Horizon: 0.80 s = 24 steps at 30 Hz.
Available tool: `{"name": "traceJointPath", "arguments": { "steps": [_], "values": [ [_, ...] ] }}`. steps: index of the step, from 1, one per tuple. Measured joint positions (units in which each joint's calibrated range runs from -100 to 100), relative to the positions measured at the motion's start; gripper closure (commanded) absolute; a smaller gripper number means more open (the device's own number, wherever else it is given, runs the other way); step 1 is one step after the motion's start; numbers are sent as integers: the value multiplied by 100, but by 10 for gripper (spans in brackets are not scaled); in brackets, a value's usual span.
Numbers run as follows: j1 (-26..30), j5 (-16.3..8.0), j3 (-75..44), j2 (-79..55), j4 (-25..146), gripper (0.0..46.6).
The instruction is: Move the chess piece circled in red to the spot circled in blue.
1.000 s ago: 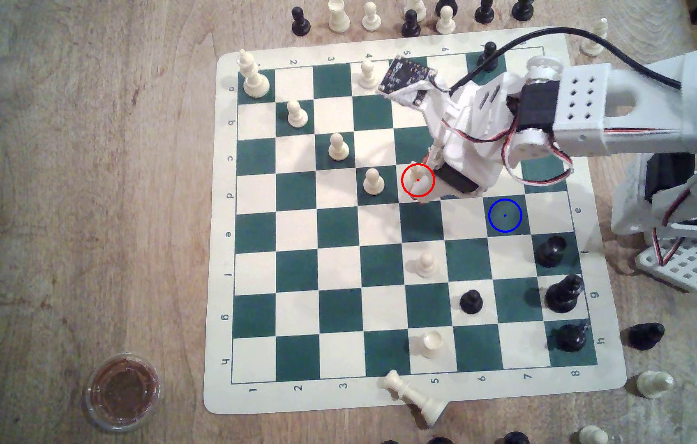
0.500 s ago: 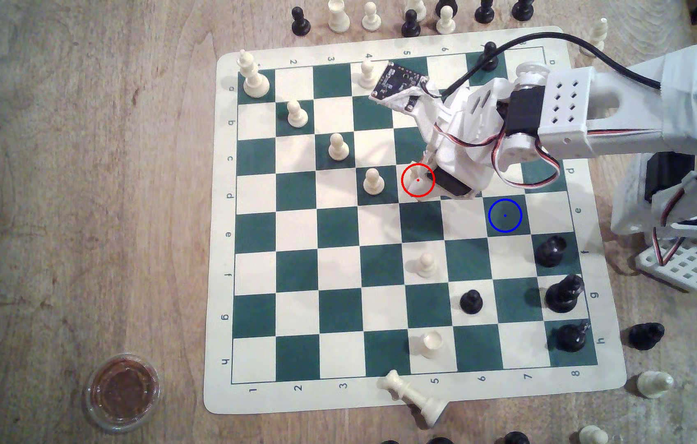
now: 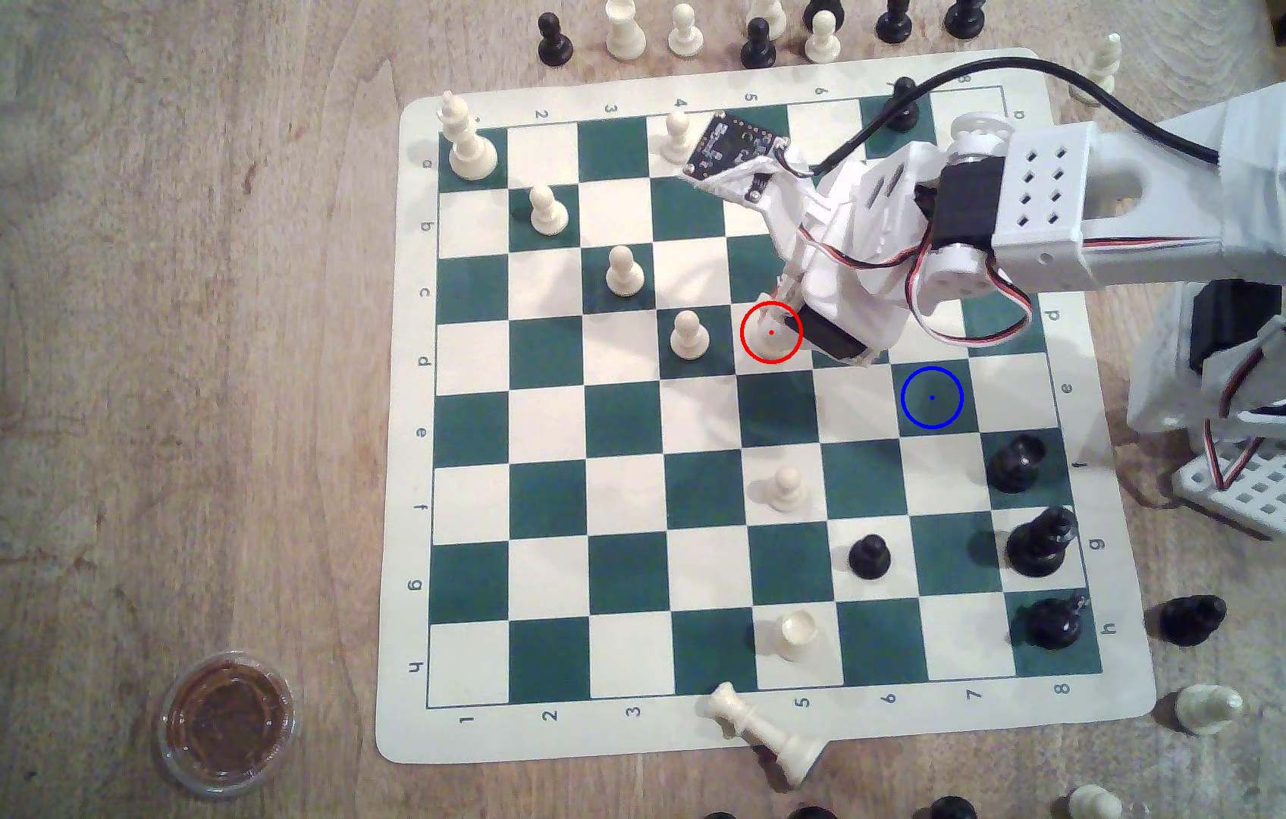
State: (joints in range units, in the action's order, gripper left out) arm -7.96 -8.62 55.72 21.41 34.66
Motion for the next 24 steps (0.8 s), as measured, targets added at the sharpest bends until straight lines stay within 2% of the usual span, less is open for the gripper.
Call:
{"name": "traceJointPath", "arguments": {
  "steps": [13,24],
  "values": [
    [-133,5,-244,1223,1275,455],
    [155,5,642,3729,2462,455]
  ]
}}
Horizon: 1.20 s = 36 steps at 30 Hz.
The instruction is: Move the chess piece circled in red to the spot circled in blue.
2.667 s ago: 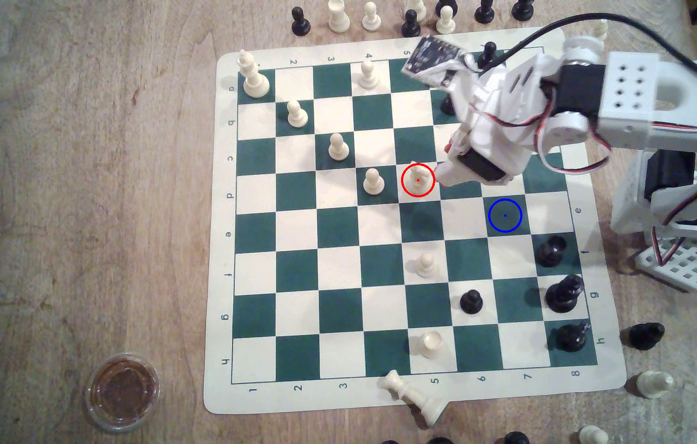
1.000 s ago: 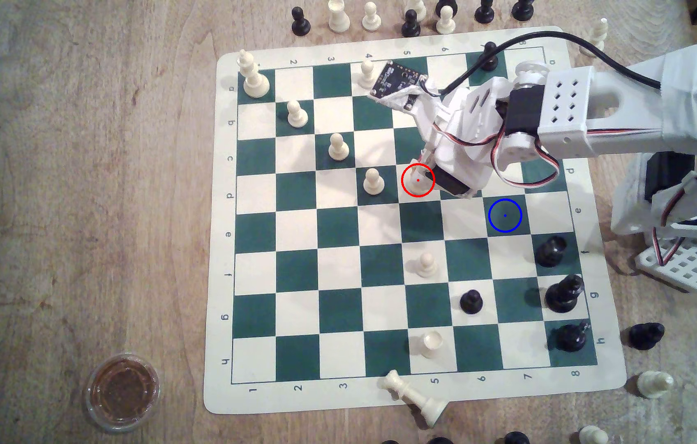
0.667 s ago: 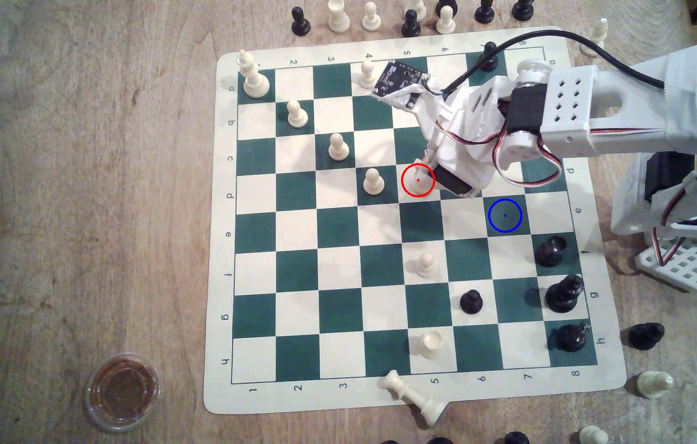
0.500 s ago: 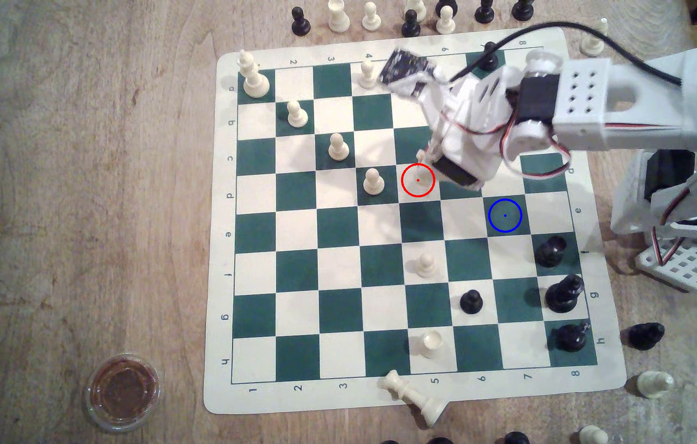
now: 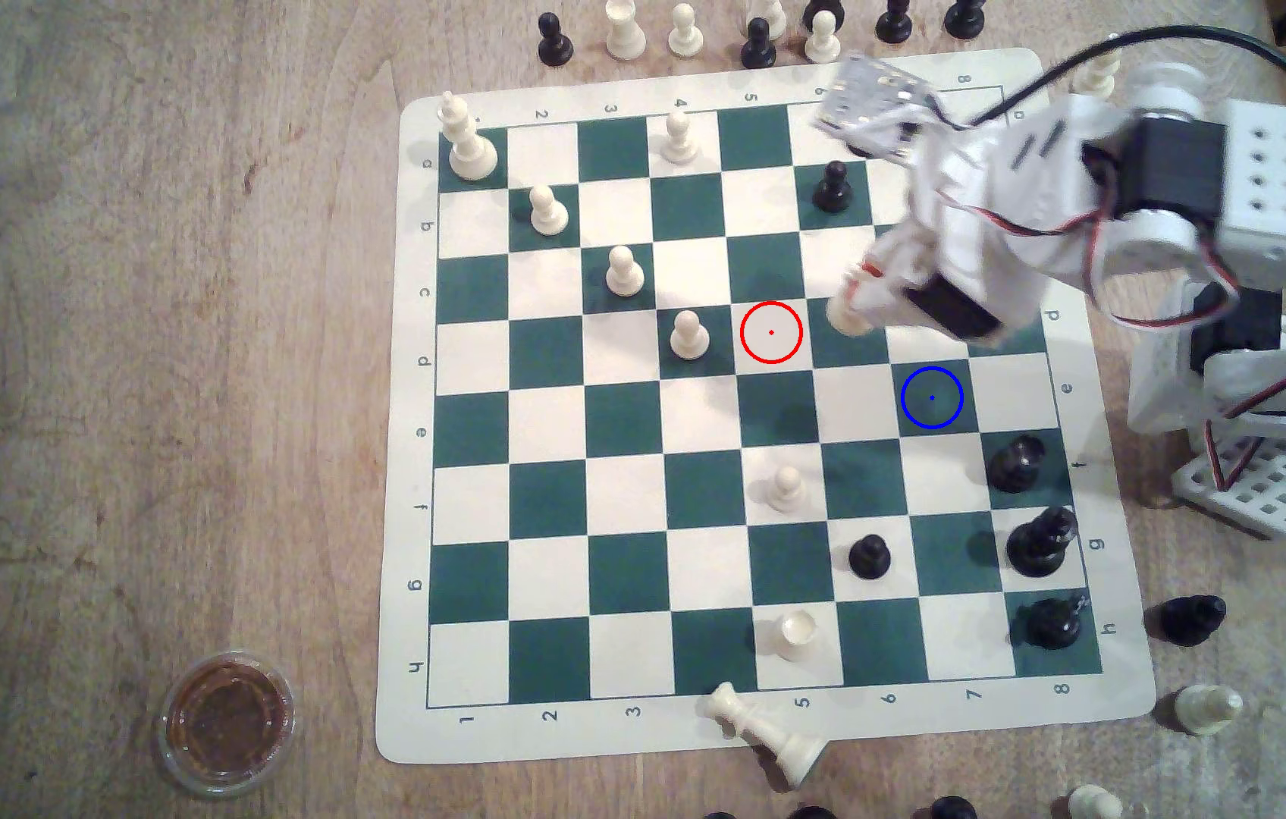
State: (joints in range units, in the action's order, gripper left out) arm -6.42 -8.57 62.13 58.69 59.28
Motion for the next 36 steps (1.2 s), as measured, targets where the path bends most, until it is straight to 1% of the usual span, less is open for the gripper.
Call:
{"name": "traceJointPath", "arguments": {
  "steps": [4,8,10,14,18,24,27,33,36],
  "values": [
    [111,0,795,804,72,455],
    [221,0,1283,1240,72,455],
    [206,0,1383,1349,88,455],
    [428,59,1609,1617,271,455],
    [560,63,1898,1860,311,455],
    [575,63,2178,2187,351,455],
    [715,63,2314,2363,430,455],
    [701,63,2359,2572,653,455],
    [693,112,2585,2706,661,455]
  ]
}}
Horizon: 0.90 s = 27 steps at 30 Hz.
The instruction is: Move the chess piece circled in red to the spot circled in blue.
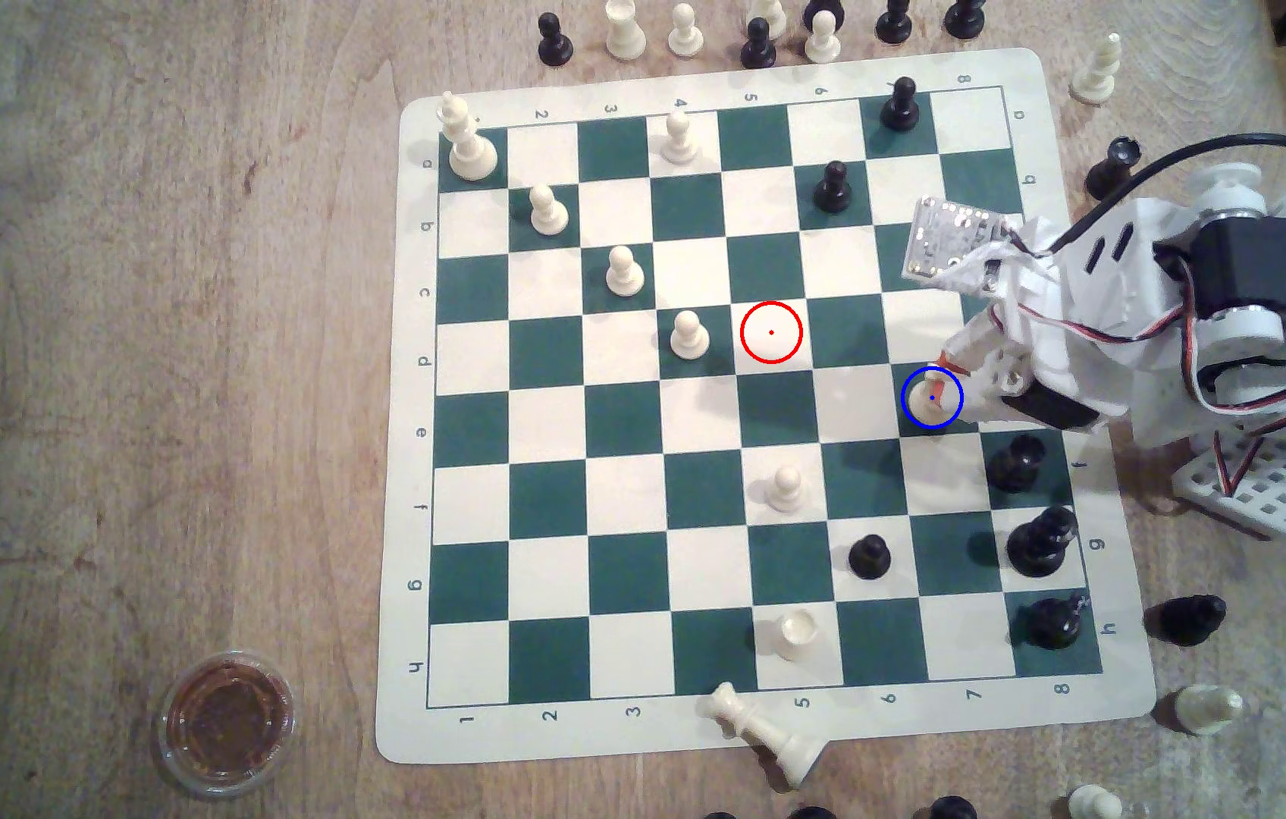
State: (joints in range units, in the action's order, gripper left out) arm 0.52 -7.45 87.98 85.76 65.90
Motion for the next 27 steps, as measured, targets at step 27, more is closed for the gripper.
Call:
{"name": "traceJointPath", "arguments": {
  "steps": [27],
  "values": [
    [-310,122,307,159,-8,275]
  ]
}}
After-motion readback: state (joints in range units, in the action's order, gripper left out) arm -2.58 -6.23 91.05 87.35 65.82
